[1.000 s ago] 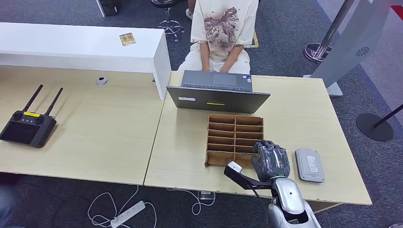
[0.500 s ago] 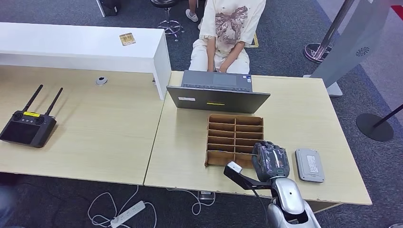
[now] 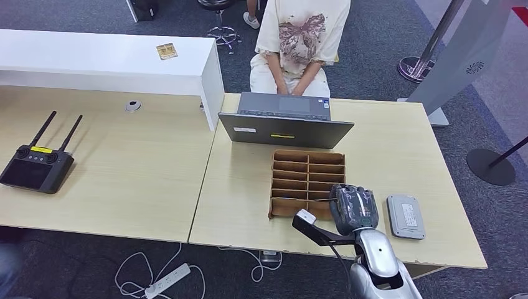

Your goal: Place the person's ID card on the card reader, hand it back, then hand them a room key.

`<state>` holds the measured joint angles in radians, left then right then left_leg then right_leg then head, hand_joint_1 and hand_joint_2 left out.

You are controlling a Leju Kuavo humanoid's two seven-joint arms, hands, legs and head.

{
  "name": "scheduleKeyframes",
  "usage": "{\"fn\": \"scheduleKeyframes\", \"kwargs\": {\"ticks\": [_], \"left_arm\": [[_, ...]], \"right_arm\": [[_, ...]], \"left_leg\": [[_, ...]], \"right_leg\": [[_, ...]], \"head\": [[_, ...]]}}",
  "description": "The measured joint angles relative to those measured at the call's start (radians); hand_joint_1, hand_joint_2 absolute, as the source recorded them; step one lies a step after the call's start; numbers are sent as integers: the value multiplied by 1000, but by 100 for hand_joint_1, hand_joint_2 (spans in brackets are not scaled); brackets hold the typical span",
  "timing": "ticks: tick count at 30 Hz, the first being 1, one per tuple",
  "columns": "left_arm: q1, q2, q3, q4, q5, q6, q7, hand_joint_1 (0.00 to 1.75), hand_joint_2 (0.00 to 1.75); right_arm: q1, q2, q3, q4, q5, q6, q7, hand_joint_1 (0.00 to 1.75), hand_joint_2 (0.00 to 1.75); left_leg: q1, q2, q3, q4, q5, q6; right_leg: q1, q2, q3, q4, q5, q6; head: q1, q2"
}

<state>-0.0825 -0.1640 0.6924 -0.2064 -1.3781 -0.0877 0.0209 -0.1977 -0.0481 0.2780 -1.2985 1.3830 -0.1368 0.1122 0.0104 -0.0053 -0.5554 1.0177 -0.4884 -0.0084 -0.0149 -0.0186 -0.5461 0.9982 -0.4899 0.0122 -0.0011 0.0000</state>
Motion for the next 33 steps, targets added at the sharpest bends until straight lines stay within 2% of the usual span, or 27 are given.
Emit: {"fn": "scheduleKeyframes", "kwargs": {"ticks": [5,12,20,33], "left_arm": [[0,0,0,0,0,0,-1,0,0],[0,0,1,0,0,0,-2,0,0],[0,0,7,0,2,1,-2,0,0],[1,0,12,0,1,3,-3,0,0]], "right_arm": [[-5,0,0,-2,-28,-18,-29,175,175],[-5,-2,-1,-36,-149,-17,-112,175,175],[-3,-14,-14,-85,-240,-3,-163,175,175],[65,-41,-113,-237,-386,6,-265,175,175]], "left_leg": [[0,0,0,0,0,0],[0,0,0,0,0,0],[0,0,0,0,0,0],[0,0,0,0,0,0]], "right_leg": [[0,0,0,0,0,0],[0,0,0,0,0,0],[0,0,0,0,0,0],[0,0,0,0,0,0]], "head": [[0,0],[0,0],[0,0],[0,0]]}}
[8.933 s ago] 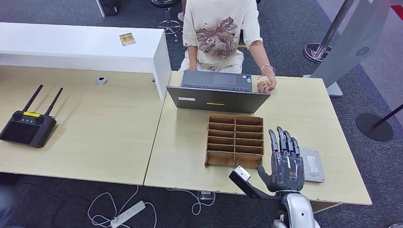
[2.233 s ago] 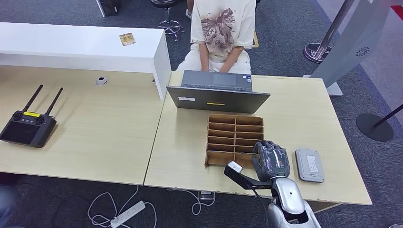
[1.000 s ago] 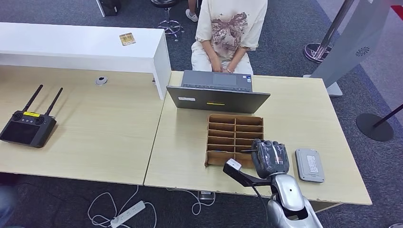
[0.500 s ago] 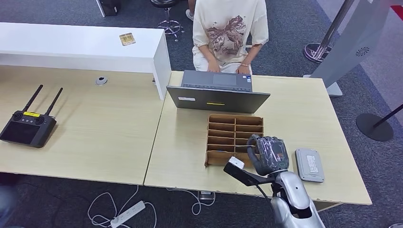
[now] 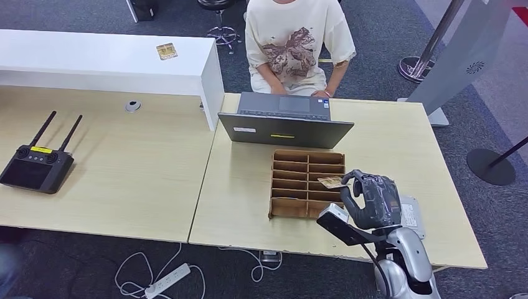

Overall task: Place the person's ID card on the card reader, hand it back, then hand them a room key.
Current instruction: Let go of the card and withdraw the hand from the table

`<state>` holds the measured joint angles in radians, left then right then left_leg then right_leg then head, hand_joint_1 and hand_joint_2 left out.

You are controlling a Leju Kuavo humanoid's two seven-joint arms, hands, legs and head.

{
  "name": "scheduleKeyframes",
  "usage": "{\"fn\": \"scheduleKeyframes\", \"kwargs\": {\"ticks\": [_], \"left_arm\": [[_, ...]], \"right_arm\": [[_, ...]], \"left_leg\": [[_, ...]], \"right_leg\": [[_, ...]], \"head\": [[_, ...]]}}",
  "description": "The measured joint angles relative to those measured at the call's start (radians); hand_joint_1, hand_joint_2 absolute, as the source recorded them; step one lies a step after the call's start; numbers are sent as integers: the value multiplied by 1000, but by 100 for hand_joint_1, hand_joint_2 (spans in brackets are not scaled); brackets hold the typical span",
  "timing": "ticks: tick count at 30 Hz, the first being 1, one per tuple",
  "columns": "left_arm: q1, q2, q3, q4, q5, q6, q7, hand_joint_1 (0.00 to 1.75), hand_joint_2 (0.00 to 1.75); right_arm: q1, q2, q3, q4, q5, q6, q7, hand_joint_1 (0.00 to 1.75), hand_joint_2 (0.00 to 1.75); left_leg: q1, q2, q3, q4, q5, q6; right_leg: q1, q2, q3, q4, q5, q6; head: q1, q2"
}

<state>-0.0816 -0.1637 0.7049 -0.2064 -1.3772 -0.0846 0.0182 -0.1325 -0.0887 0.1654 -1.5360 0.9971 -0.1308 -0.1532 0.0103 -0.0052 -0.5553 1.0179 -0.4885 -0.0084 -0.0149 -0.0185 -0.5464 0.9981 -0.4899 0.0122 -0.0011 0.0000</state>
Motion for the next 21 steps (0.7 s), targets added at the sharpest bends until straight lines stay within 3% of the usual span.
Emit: {"fn": "scheduleKeyframes", "kwargs": {"ticks": [5,13,21], "left_arm": [[0,0,0,0,-4,0,-1,0,0],[0,0,0,0,-17,0,-9,0,0],[0,0,0,0,-26,0,-17,0,0]], "right_arm": [[43,0,-30,-59,-52,26,-61,174,175],[76,7,-48,-131,-329,141,-265,175,175],[25,27,-41,-147,-368,174,-304,175,175]], "left_leg": [[0,0,0,0,0,0],[0,0,0,0,0,0],[0,0,0,0,0,0]], "right_leg": [[0,0,0,0,0,0],[0,0,0,0,0,0],[0,0,1,0,0,0]], "head": [[0,0],[0,0],[0,0]]}}
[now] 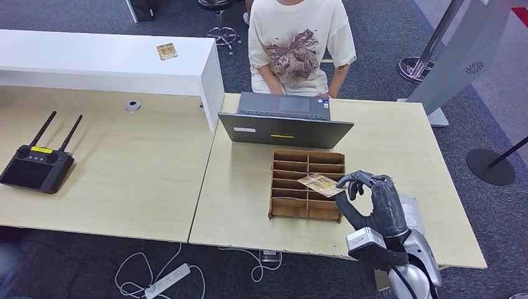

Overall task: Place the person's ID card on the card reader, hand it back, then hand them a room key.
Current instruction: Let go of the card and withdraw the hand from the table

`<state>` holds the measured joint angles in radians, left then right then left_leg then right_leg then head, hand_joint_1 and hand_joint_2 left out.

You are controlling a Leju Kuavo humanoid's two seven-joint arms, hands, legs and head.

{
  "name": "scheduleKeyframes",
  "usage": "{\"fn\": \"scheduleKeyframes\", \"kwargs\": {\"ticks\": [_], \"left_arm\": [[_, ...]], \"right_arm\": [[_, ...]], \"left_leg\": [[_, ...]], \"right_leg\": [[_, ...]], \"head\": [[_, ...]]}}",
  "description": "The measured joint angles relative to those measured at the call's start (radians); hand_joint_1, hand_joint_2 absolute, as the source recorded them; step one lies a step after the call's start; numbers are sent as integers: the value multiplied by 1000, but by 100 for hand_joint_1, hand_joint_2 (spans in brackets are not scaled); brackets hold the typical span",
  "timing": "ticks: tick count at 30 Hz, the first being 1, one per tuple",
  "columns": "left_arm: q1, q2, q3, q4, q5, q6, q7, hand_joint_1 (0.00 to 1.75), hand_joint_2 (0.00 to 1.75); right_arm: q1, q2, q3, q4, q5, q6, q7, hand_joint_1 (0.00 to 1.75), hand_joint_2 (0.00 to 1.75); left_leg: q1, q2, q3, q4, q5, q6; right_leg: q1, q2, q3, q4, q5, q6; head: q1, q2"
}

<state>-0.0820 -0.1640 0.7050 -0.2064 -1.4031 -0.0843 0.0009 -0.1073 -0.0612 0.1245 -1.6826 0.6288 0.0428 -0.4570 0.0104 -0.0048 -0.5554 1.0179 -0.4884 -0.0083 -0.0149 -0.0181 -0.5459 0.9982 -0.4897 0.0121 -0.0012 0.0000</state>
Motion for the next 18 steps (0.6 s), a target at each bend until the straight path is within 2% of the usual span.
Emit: {"fn": "scheduleKeyframes", "kwargs": {"ticks": [10,18], "left_arm": [[-1,0,0,0,-16,1,-4,0,0],[-2,0,0,0,-31,-1,-10,0,0]], "right_arm": [[-176,1,52,69,43,-31,55,175,175],[-385,1,100,236,59,-49,130,175,175]], "left_leg": [[0,0,0,0,1,0],[0,0,0,0,2,1]], "right_leg": [[0,0,0,0,0,0],[0,0,0,0,1,0]], "head": [[0,0],[0,0]]}}
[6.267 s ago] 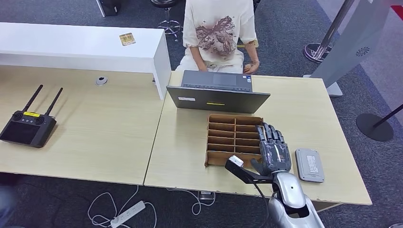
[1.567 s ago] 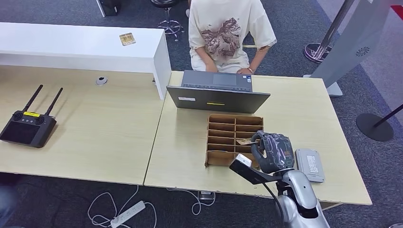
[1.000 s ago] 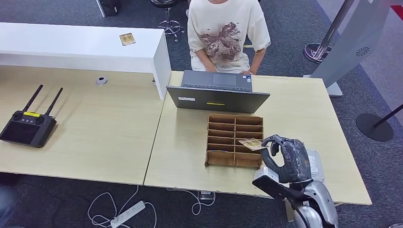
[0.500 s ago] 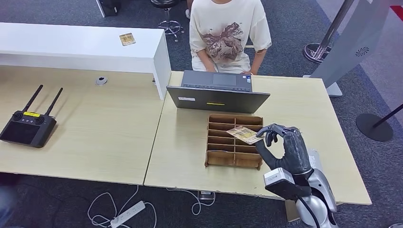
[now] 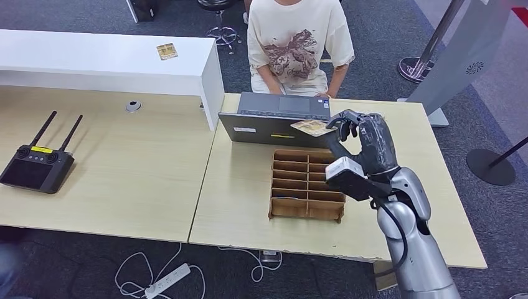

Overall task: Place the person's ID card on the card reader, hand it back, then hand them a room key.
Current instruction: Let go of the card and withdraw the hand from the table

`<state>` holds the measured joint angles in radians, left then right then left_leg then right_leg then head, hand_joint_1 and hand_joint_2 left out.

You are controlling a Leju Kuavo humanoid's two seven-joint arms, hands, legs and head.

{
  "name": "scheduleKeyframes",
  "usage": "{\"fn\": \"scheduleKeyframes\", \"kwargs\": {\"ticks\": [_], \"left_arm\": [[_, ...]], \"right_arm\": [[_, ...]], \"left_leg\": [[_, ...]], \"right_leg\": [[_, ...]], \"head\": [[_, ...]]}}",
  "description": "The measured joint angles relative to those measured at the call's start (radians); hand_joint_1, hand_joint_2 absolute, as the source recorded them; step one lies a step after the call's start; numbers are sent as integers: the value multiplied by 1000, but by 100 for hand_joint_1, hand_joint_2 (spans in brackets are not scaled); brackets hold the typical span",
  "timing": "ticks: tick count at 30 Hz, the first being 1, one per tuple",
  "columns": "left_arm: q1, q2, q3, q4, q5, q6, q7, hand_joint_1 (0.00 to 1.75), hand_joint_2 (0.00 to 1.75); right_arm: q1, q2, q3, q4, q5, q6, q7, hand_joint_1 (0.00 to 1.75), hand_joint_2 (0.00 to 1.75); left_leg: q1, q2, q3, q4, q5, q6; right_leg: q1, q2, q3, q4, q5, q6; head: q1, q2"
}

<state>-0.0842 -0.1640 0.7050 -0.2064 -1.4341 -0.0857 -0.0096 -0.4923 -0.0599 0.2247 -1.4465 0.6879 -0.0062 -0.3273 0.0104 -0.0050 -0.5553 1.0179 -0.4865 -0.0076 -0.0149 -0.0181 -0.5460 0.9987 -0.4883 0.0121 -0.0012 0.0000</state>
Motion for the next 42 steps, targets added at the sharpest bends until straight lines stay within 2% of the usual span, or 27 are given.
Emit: {"fn": "scheduleKeyframes", "kwargs": {"ticks": [13,18,22,28,32,42], "left_arm": [[-2,0,0,0,-10,-5,2,0,0],[-4,0,0,0,-10,-5,9,0,0],[-4,0,0,0,-10,-5,10,0,0],[-5,0,0,0,-11,-5,11,0,0],[-5,0,0,0,-12,-5,12,0,0],[-10,0,0,0,-16,-17,18,0,0]], "right_arm": [[-332,4,63,370,33,26,99,175,175],[-499,25,98,568,36,48,157,175,175],[-594,46,108,688,30,52,203,175,175],[-689,72,123,827,43,47,284,175,175],[-718,82,125,879,54,43,326,175,175],[-760,83,126,977,64,41,360,175,175]], "left_leg": [[0,-1,-1,0,1,0],[0,-2,-1,0,2,0],[0,-2,-1,0,2,0],[0,-2,-1,0,2,0],[0,-2,-1,0,2,0],[0,-1,-1,1,2,0]], "right_leg": [[0,0,0,1,1,0],[0,-1,-1,1,1,0],[0,-1,-1,1,1,0],[0,-1,-1,1,1,0],[0,-1,-1,1,1,0],[0,-1,-1,1,1,0]], "head": [[0,0],[0,0],[0,0],[0,0],[0,0],[0,0]]}}
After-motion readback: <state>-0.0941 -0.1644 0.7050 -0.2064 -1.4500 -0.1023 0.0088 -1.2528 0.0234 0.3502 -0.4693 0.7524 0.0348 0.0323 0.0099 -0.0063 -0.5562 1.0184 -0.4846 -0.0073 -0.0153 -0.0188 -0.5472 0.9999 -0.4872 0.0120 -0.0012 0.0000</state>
